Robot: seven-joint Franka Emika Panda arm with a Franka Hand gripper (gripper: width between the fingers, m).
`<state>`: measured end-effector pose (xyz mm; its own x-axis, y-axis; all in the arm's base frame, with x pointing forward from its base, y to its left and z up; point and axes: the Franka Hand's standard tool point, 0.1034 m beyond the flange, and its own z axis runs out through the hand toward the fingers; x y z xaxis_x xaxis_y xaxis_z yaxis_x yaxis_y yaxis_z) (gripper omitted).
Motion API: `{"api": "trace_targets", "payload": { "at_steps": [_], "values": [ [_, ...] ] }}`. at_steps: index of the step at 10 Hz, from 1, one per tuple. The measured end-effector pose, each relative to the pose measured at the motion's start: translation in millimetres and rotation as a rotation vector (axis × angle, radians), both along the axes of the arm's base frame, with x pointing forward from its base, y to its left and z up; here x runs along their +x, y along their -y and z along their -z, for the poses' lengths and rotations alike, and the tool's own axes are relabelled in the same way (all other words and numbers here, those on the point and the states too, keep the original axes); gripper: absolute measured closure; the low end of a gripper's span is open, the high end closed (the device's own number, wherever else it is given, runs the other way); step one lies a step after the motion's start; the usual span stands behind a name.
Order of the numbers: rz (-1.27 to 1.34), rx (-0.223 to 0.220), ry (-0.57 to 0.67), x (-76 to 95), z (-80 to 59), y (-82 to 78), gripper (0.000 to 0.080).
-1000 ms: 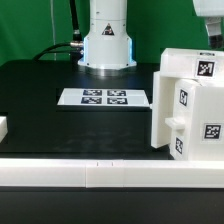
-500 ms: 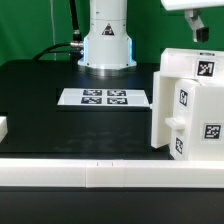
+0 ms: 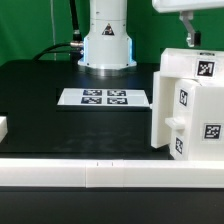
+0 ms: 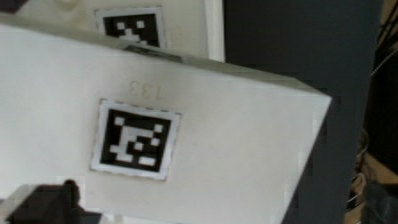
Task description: Assemble cabinet
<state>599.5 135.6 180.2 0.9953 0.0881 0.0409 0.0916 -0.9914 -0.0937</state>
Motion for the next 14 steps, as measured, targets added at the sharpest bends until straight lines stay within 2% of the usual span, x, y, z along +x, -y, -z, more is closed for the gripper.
{"api": "trace_targets", "payload": {
  "at_steps": [1,2,5,8,10,14],
  "values": [
    [-0.243,-0.007,0.01,-1.3,1.4,8.1,0.0002],
    [-0.261,-0.008,0.013,-1.1,1.3,7.6,0.0002],
    [-0.635,-0.044,0.035,-2.7,3.4,12.7,0.0002],
    [-0.853,-0.074,0.039,-3.3,5.0,14.8,0.0002],
    [-1.162,-0.108,0.029,-4.4,13.2,23.9,0.0002],
    [-1.146,-0.106,0.003,-10.0,29.5,25.9,0.0002]
  ]
}}
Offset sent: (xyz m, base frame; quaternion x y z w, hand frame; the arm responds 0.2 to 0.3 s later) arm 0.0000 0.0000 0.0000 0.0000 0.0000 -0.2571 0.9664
